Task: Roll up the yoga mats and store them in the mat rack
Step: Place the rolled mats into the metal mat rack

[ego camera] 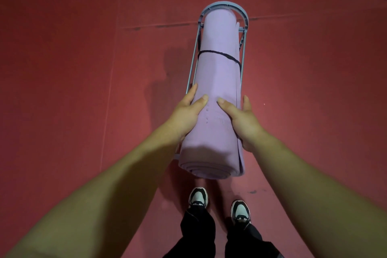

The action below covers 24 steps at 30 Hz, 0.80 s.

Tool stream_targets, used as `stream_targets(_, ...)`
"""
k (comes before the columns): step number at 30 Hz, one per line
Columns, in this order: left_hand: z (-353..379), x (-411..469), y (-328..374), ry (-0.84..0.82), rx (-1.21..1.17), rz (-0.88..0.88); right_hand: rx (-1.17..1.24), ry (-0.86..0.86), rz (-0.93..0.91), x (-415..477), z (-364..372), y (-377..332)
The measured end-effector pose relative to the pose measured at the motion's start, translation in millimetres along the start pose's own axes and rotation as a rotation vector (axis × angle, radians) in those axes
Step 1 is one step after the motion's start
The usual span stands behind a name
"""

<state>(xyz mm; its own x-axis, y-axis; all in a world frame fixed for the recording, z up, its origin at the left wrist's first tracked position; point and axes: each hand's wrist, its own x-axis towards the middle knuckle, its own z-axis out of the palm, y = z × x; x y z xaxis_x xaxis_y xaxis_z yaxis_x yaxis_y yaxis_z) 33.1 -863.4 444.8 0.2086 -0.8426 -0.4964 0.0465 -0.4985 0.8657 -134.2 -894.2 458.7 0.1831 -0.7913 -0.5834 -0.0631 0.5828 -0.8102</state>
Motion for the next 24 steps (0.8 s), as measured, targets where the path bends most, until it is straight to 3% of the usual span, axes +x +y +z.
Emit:
stream_targets(9, -10.7, -19.8, -0.1, -0.004, -0.046, -0.040, -0.059, -0.025, 0.033, -15.1, -11.8, -13.4)
stream_targets(14, -6.1, -22.1, 1.2, -0.058, -0.075, -0.052, 0.031, -0.050, 0.057, -10.7, -3.0, -11.4)
stream_targets(24, -6.6, -28.2, -0.1, -0.038, -0.094, 0.062, 0.133, -0.028, -0.055, -5.6, -0.6, -2.0)
